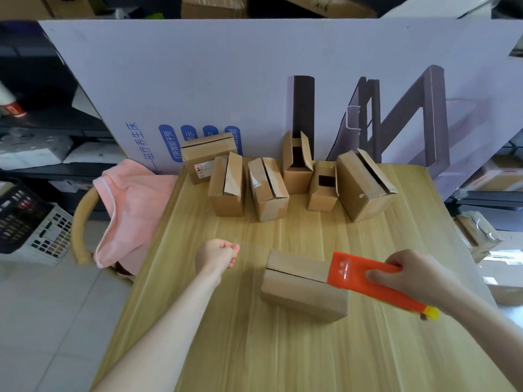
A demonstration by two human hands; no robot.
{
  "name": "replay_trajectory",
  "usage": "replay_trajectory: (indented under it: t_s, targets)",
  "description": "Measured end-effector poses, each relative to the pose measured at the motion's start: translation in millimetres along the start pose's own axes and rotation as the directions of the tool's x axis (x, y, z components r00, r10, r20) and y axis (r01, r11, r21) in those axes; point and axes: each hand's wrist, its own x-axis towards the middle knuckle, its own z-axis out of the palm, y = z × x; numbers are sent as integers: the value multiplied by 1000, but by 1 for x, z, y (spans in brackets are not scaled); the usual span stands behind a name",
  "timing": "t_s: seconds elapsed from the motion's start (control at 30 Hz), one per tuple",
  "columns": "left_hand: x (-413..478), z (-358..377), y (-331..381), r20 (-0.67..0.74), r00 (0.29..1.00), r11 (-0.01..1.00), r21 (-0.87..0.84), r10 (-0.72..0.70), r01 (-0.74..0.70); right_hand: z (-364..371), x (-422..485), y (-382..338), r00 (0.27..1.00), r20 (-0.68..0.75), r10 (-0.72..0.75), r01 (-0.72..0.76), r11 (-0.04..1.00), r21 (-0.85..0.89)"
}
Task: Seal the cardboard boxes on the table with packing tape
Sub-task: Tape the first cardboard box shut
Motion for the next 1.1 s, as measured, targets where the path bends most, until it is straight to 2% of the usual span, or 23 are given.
replay_trajectory:
  t_s: [0.1,0.4,0.83,1.1]
  targets:
    - [-8,12,-8,31,1000,1000,-12,2,-1,2,6,12,999,3,37,-37,998,-47]
    - [-21,46,-10,46,999,1000,-25,-3,5,16,21,45,990,61,125,-123,992,-38]
    - [-15,51,-27,-41,996,996,-37,-84,82,27,33,36,987,118,112,-114,993,14]
    - [-13,56,-36,-29,995,995,-17,-95,95,36,42,32,987,118,106,-94,990,-103]
